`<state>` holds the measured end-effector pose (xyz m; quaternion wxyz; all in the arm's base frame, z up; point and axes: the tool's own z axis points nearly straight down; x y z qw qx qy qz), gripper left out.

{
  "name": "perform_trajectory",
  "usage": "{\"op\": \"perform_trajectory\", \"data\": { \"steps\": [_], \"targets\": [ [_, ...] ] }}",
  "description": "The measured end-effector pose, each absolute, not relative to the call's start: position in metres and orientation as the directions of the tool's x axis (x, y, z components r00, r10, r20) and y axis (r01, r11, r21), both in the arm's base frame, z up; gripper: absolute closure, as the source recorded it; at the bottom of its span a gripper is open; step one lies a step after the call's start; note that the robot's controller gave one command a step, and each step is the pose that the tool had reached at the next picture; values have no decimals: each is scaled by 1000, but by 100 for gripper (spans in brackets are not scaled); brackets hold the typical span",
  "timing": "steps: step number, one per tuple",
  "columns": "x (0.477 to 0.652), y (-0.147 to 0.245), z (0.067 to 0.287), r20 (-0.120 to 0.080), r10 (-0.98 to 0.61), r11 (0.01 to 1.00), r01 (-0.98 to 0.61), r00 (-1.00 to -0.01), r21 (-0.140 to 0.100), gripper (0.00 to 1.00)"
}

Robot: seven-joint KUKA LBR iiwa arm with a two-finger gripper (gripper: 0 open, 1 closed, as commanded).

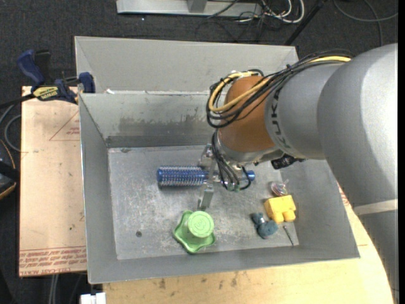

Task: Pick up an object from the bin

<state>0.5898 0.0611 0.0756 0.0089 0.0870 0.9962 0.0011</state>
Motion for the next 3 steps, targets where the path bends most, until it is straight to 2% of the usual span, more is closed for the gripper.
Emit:
{"op": "perform_trajectory", "data": {
  "steps": [1,2,3],
  "targets": [
    [591,60,76,-22,176,984,175,-984,6,100],
    [589,51,175,-9,126,992,126,-992,2,100],
    [603,62,281,-11,124,992,124,-992,3,100]
  ]
}}
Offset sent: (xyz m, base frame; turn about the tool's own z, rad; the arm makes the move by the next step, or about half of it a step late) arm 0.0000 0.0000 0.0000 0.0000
